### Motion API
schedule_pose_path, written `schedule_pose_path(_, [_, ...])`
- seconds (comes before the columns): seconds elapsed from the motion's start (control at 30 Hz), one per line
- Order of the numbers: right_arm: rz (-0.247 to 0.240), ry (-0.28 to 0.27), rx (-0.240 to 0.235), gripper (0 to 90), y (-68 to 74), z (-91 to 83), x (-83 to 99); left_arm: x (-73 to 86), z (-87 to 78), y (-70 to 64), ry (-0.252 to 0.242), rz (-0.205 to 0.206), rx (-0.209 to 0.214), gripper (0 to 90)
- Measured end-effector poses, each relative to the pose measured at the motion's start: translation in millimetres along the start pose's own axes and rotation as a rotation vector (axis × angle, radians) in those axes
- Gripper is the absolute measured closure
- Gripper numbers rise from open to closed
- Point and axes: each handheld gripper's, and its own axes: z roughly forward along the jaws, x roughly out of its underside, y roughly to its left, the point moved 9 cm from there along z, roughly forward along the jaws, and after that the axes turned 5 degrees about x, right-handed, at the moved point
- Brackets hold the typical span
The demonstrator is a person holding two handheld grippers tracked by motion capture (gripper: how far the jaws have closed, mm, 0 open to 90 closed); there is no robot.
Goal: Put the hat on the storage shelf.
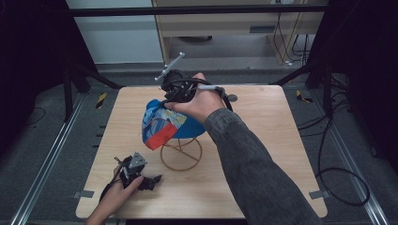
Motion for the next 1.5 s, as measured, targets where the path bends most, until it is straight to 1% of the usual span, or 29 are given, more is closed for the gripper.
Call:
schedule_pose_path(0.2, [0.016, -0.019, -0.006, 56.9, 1.0, -6.1, -0.3, 0.0, 0.0, 0.0, 0.001, 0.0, 0.0, 0.0])
schedule_pose_path(0.53, [0.04, -0.035, -0.006, 52.6, -1.1, -16.5, 1.9, 0.0, 0.0, 0.0, 0.0, 0.0, 0.0, 0.0])
schedule_pose_path(0.83, [0.049, -0.029, 0.009, 42.9, -1.4, -16.2, 4.2, 0.0, 0.0, 0.0, 0.0, 0.0, 0.0, 0.0])
schedule_pose_path(1.17, [0.056, -0.031, 0.013, 37.1, -0.6, -16.1, 3.4, 0.0, 0.0, 0.0, 0.0, 0.0, 0.0, 0.0])
schedule_pose_path(1.4, [0.056, -0.03, 0.018, 26.4, 1.2, -15.0, 3.5, 0.0, 0.0, 0.0, 0.0, 0.0, 0.0, 0.0])
schedule_pose_path(1.5, [0.059, -0.026, 0.023, 20.3, 1.3, -13.2, 4.1, 0.0, 0.0, -0.1, 0.0, 0.0, 0.001, 0.0])
